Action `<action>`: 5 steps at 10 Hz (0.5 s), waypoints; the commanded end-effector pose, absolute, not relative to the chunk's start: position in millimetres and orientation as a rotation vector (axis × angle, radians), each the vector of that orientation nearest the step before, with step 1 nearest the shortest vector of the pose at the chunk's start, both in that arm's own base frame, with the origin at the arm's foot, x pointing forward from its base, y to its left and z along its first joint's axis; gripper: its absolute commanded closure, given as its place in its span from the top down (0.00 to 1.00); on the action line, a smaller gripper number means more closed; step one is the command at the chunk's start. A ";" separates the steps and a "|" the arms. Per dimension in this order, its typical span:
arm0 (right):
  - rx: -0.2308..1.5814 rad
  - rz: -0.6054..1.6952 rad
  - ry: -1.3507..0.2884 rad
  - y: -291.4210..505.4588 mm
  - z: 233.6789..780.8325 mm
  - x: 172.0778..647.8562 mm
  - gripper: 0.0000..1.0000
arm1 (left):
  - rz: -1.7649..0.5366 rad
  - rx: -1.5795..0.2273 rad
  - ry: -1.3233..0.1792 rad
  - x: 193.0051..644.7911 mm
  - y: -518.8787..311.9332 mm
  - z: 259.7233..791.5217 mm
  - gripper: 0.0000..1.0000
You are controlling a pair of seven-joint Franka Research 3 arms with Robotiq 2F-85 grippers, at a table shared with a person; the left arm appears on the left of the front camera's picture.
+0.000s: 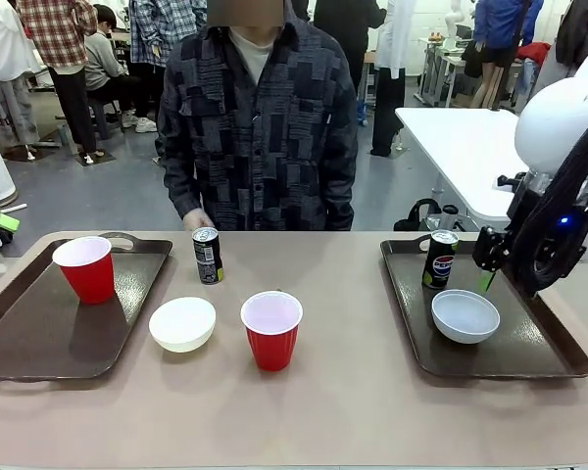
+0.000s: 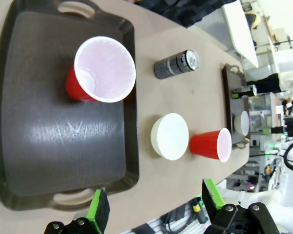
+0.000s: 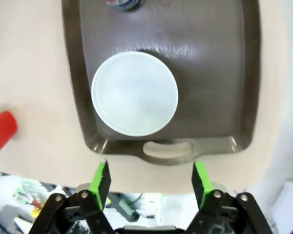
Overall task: Prepare tableware on both trays.
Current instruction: Pick up a Picnic Bowl from the table and place it on a Handle tray.
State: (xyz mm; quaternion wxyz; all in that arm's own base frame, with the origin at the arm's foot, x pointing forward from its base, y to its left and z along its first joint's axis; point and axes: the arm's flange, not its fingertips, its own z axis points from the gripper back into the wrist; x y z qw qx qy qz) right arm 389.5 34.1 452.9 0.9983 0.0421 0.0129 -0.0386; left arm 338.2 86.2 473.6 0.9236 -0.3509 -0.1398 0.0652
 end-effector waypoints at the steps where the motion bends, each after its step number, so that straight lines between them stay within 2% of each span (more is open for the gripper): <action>1: 0.012 -0.111 0.034 41.9 474.3 383.6 0.99 | 0.148 -0.731 -0.287 337.8 86.4 473.8 1.00; 3: -0.029 -0.102 0.065 45.9 476.5 390.2 1.00 | 0.148 -0.731 -0.287 337.8 86.4 473.8 1.00; 5: 0.033 -0.089 0.025 41.6 476.0 381.1 1.00 | 0.148 -0.731 -0.287 337.8 86.4 473.8 1.00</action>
